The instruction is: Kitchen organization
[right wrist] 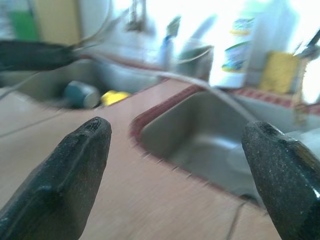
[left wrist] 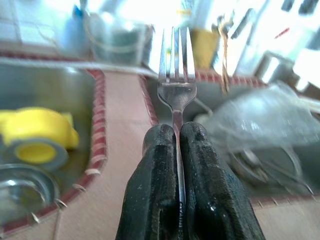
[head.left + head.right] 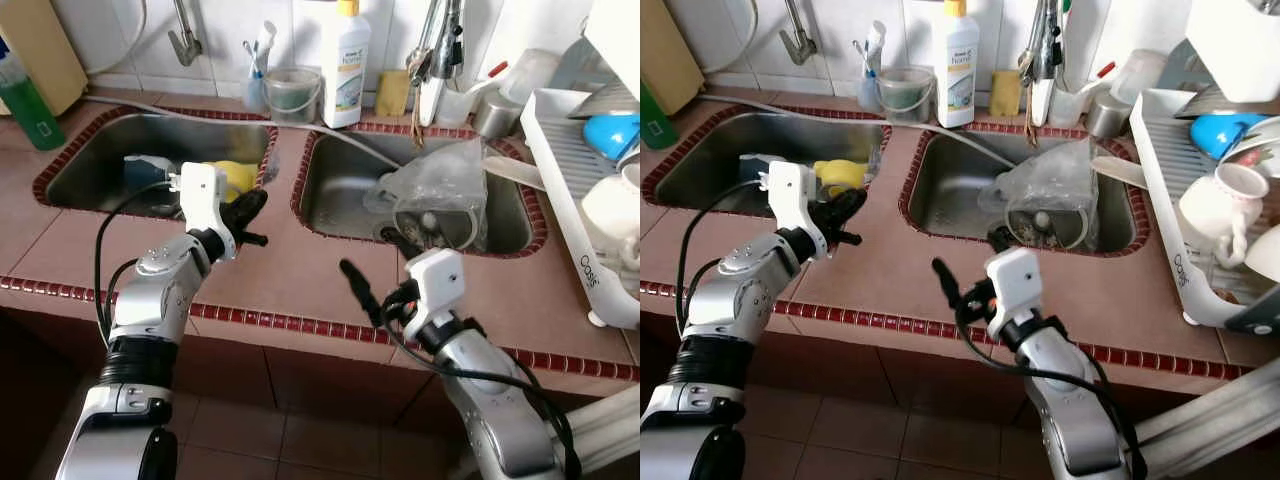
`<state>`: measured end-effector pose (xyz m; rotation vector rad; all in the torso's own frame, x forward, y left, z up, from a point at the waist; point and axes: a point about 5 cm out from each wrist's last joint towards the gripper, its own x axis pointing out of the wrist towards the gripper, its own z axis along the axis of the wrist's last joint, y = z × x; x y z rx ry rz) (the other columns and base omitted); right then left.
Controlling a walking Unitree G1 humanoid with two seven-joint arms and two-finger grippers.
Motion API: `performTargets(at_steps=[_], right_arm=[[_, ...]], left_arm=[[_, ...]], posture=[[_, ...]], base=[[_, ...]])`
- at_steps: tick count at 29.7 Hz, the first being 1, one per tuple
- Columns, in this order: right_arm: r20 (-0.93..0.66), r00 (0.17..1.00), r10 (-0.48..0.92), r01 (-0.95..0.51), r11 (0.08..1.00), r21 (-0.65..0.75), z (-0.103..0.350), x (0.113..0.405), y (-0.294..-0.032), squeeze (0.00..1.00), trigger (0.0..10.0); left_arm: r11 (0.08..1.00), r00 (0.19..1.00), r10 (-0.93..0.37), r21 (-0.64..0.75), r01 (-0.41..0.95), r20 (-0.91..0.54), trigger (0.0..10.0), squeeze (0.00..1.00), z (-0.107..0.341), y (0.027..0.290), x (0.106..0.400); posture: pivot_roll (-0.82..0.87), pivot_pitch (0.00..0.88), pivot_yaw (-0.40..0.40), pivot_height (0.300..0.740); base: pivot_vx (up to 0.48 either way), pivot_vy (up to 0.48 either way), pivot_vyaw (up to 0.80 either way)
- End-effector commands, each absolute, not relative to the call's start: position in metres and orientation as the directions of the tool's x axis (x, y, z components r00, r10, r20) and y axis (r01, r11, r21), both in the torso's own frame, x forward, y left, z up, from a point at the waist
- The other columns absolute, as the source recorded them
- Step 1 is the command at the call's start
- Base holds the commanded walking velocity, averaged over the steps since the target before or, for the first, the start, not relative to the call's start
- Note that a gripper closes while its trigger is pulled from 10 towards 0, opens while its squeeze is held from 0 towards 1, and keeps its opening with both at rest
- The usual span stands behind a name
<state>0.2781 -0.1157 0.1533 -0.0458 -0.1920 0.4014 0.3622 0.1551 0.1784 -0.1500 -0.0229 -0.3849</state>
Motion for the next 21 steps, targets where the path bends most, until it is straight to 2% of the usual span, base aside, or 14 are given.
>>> performTargets(at_steps=[1,5,8,21], right_arm=[[0.209,0.916,0.343,-0.336,0.939,-0.072,0.156,0.281,-0.122,0.00,10.0],[0.245,0.922,0.301,-0.293,0.954,-0.069,0.159,0.285,-0.126,0.00,10.0],[0.272,0.917,0.290,-0.281,0.957,-0.072,0.162,0.287,-0.127,0.00,10.0],[0.320,0.911,0.262,-0.254,0.965,-0.066,0.168,0.293,-0.132,0.00,10.0]], left_arm=[[0.934,0.939,-0.331,-0.109,0.340,0.094,10.0,0.00,0.181,0.160,0.359],[0.937,0.940,-0.303,-0.132,0.324,0.156,10.0,0.00,0.181,0.156,0.353],[0.947,0.931,-0.294,-0.064,0.314,0.217,10.0,0.00,0.182,0.153,0.349],[0.949,0.920,-0.286,-0.050,0.310,0.270,10.0,0.00,0.182,0.146,0.343]], posture=[[-0.14,0.090,0.028,0.740],[-0.14,0.091,0.029,0.740],[-0.14,0.092,0.032,0.740],[-0.14,0.089,0.038,0.740]], base=[[0.000,0.000,0.00],[0.000,0.000,0.00],[0.000,0.000,0.00],[0.000,0.000,0.00]])
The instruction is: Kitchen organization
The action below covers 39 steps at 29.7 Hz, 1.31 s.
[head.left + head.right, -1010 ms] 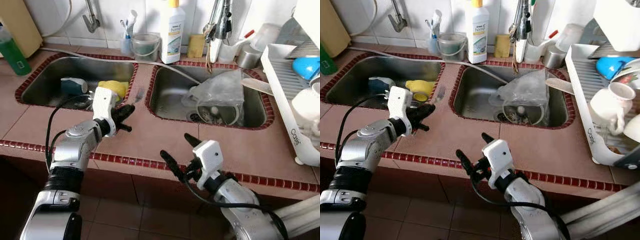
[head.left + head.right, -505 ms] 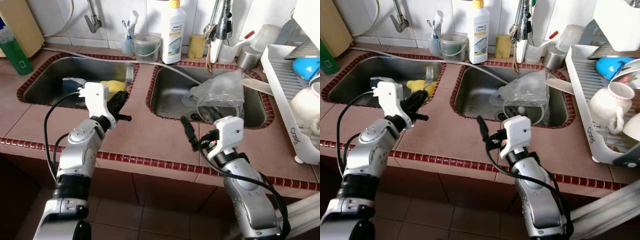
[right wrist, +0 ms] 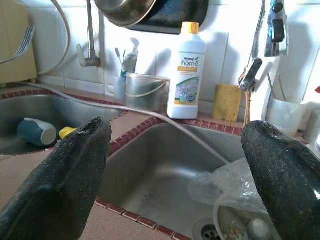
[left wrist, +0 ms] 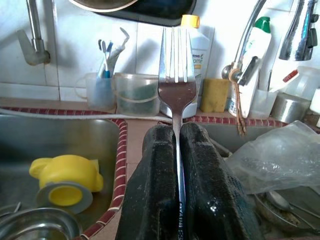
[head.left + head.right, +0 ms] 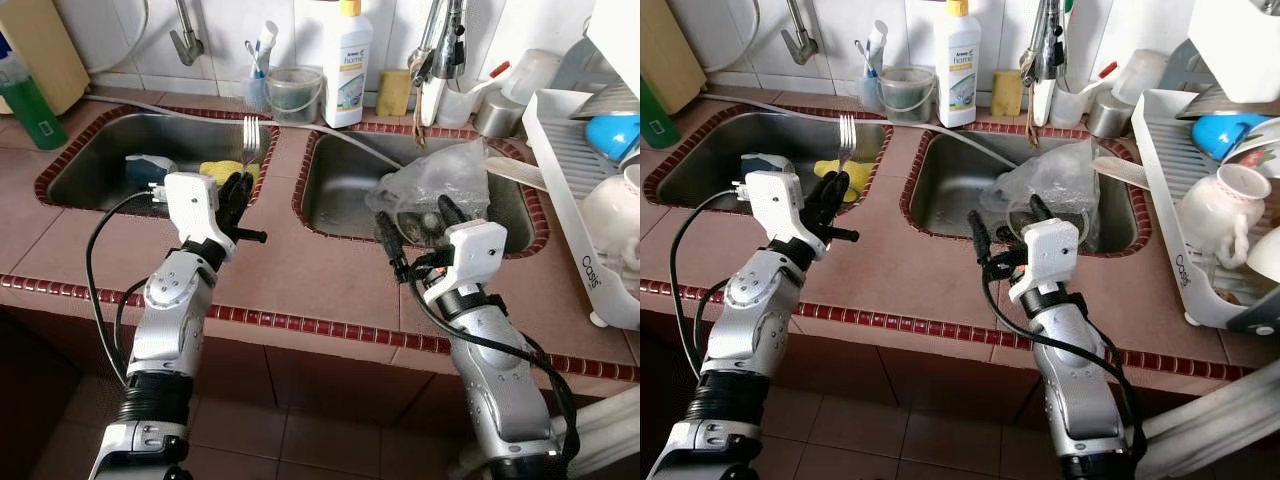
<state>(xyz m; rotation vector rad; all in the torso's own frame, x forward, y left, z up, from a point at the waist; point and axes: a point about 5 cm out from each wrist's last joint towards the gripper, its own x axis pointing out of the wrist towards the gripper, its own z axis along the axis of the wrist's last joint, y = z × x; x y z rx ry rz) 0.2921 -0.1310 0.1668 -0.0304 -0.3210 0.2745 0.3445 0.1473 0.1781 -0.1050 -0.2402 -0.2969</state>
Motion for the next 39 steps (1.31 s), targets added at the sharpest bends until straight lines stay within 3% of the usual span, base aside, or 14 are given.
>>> performTargets(at_steps=[1,19,39], right_arm=[[0.321,0.910,0.262,-0.255,0.965,-0.065,0.1682,0.2936,-0.1318,0.00,10.0],[0.321,0.909,0.265,-0.262,0.964,-0.055,0.1664,0.2945,-0.1283,0.00,10.0],[0.315,0.913,0.260,-0.261,0.965,-0.040,0.1641,0.2921,-0.1257,0.00,10.0]], left_arm=[[0.949,0.919,-0.287,-0.048,0.311,0.271,10.0,0.00,0.1827,0.1460,0.3436],[0.935,0.914,-0.323,-0.064,0.347,0.245,10.0,0.00,0.1817,0.1431,0.3457],[0.927,0.906,-0.348,-0.058,0.371,0.242,10.0,0.00,0.1843,0.1405,0.3455]], posture=[[-0.14,0.089,0.039,0.740],[-0.14,0.091,0.044,0.740],[-0.14,0.094,0.052,0.740]], base=[[0.000,0.000,0.00],[0.000,0.000,0.00],[0.000,0.336,0.00]])
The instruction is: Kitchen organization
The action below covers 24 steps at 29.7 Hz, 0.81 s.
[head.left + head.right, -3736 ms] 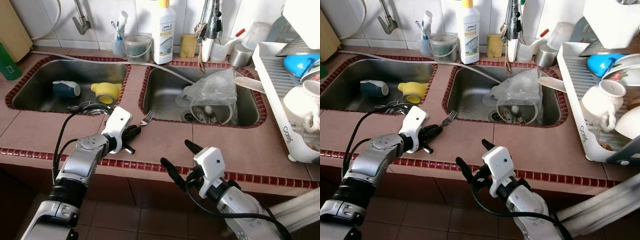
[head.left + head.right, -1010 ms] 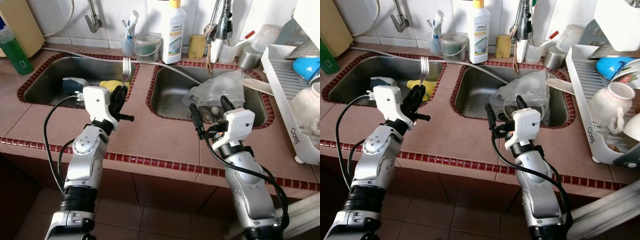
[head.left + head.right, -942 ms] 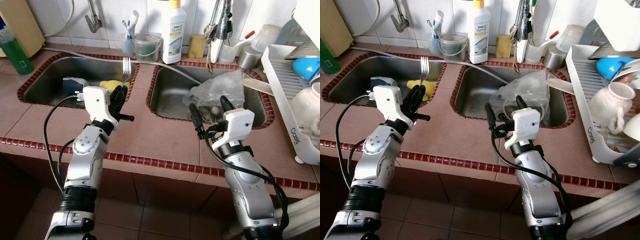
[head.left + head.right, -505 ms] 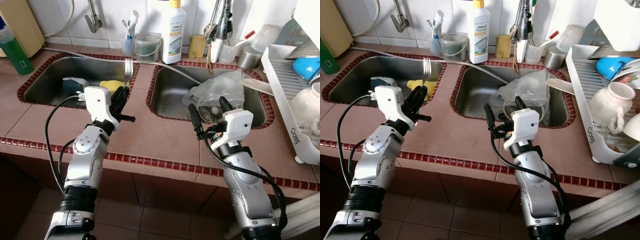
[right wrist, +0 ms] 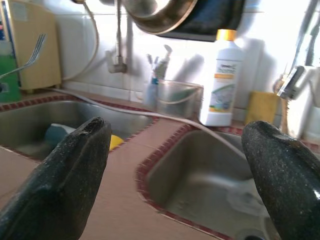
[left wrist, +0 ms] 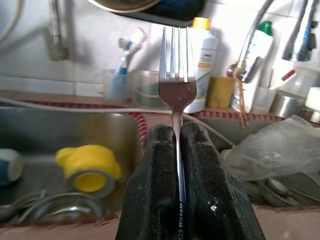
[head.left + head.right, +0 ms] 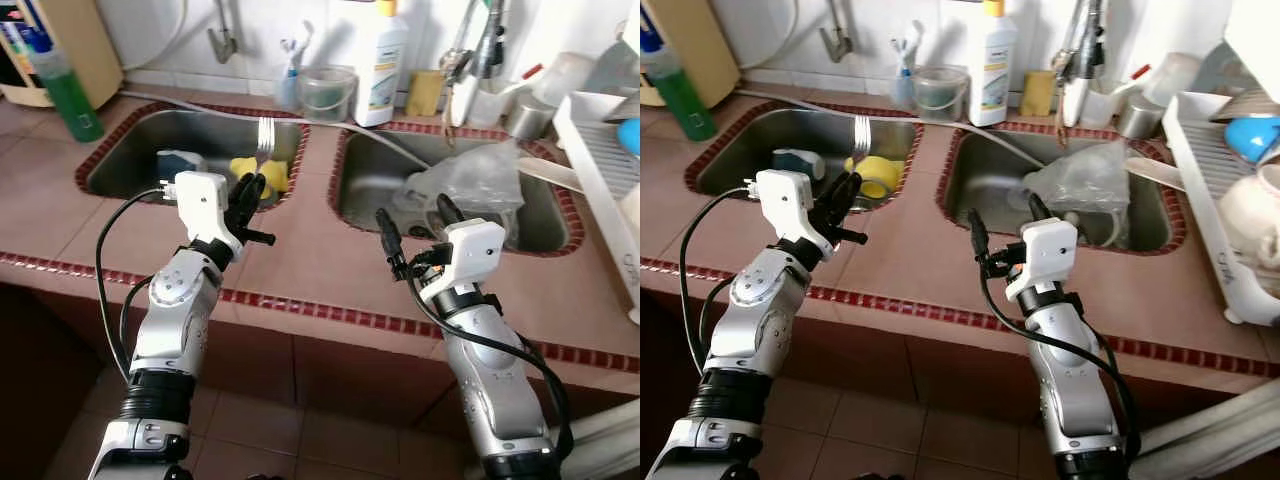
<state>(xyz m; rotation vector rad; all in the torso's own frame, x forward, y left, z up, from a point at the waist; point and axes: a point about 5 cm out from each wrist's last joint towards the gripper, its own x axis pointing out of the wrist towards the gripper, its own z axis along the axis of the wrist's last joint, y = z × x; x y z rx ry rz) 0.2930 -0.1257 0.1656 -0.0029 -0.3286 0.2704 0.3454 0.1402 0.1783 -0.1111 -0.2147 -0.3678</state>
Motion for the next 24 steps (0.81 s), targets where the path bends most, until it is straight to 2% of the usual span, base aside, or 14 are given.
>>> performTargets(at_steps=[1,12,17,24], right_arm=[[0.315,0.913,0.260,-0.261,0.965,-0.039,0.1643,0.2922,-0.1256,0.00,10.0],[0.312,0.913,0.262,-0.264,0.964,-0.037,0.1640,0.2918,-0.1254,0.00,10.0],[0.308,0.914,0.265,-0.267,0.963,-0.036,0.1622,0.2920,-0.1235,0.00,10.0],[0.300,0.915,0.270,-0.273,0.961,-0.032,0.1596,0.2910,-0.1218,0.00,10.0]], left_arm=[[0.926,0.906,-0.349,-0.058,0.372,0.242,10.0,0.00,0.1845,0.1403,0.3456],[0.925,0.904,-0.355,-0.052,0.377,0.237,10.0,0.00,0.1844,0.1391,0.3457],[0.926,0.906,-0.370,0.002,0.378,0.206,10.0,0.00,0.1799,0.1379,0.3460],[0.927,0.910,-0.363,-0.016,0.374,0.199,10.0,0.00,0.1785,0.1383,0.3469]], posture=[[-0.14,0.095,0.052,0.740],[-0.14,0.096,0.051,0.740],[-0.14,0.092,0.049,0.740],[-0.13,0.077,0.044,0.740]], base=[[0.000,0.379,0.00],[0.000,0.376,0.00],[0.000,0.000,0.00],[0.000,0.000,0.00]])
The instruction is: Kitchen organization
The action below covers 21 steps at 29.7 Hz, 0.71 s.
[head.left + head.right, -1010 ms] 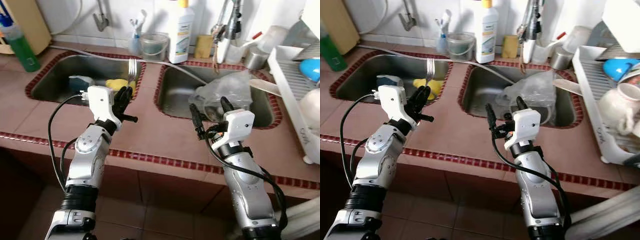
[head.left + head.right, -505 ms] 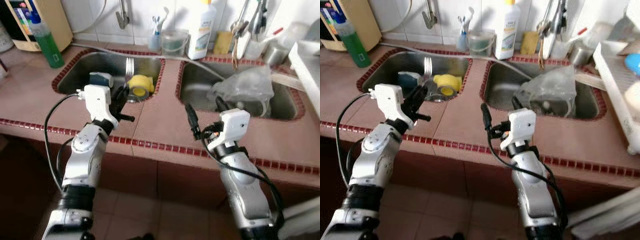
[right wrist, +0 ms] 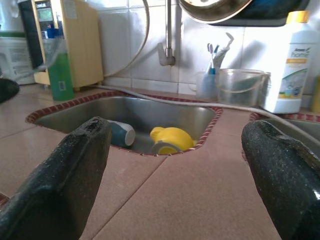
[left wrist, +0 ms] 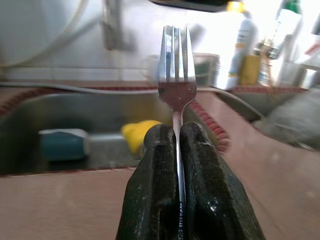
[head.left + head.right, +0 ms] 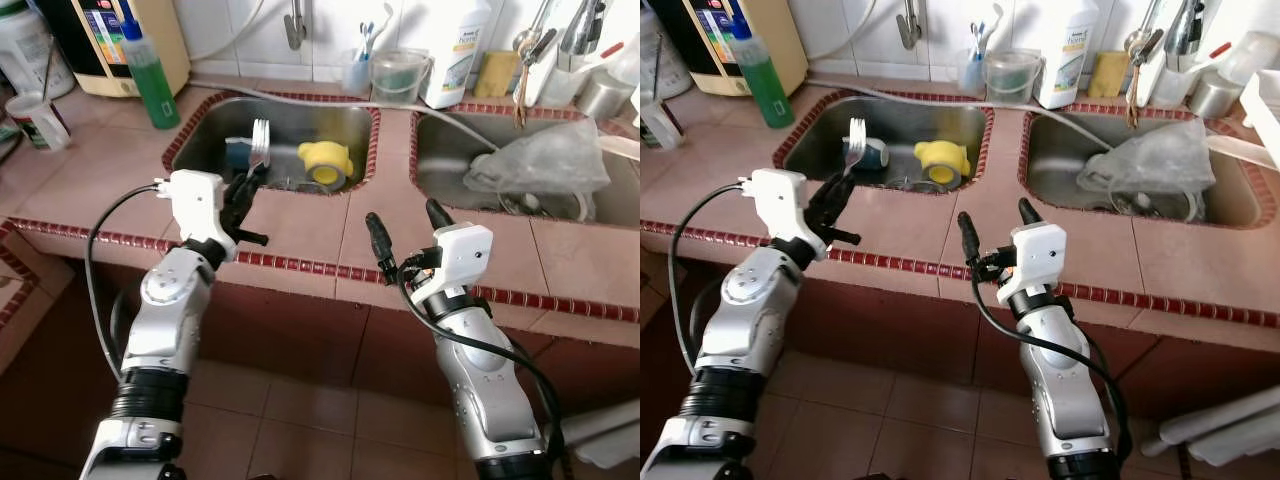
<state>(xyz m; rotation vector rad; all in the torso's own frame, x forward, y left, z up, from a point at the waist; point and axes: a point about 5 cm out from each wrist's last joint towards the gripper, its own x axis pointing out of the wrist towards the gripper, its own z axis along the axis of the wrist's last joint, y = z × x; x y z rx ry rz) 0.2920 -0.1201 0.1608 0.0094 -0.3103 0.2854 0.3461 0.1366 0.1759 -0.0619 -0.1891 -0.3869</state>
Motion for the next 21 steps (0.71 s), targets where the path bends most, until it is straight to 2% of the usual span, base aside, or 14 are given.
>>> performTargets(at_steps=[1,8,15,21], right_arm=[[0.300,0.915,0.271,-0.274,0.961,-0.032,0.1595,0.2910,-0.1217,0.00,10.0],[0.299,0.911,0.285,-0.288,0.957,-0.035,0.1598,0.2923,-0.1190,0.00,10.0],[0.297,0.908,0.294,-0.296,0.954,-0.039,0.1599,0.2928,-0.1181,0.00,10.0],[0.290,0.906,0.309,-0.309,0.950,-0.044,0.1587,0.2914,-0.1172,0.00,10.0]], left_arm=[[0.928,0.910,-0.363,-0.017,0.373,0.199,10.0,0.00,0.1785,0.1382,0.3470],[0.929,0.913,-0.358,-0.017,0.368,0.197,10.0,0.00,0.1785,0.1382,0.3477],[0.931,0.916,-0.354,-0.019,0.364,0.189,10.0,0.00,0.1765,0.1378,0.3473],[0.930,0.914,-0.357,-0.018,0.367,0.190,10.0,0.00,0.1756,0.1352,0.3468]], posture=[[-0.13,0.077,0.044,0.740],[-0.13,0.068,0.036,0.740],[-0.14,0.059,0.032,0.740],[-0.14,0.055,0.027,0.740]], base=[[0.000,0.000,0.00],[0.037,0.000,0.00],[0.340,0.000,0.00],[0.467,0.000,0.00]])
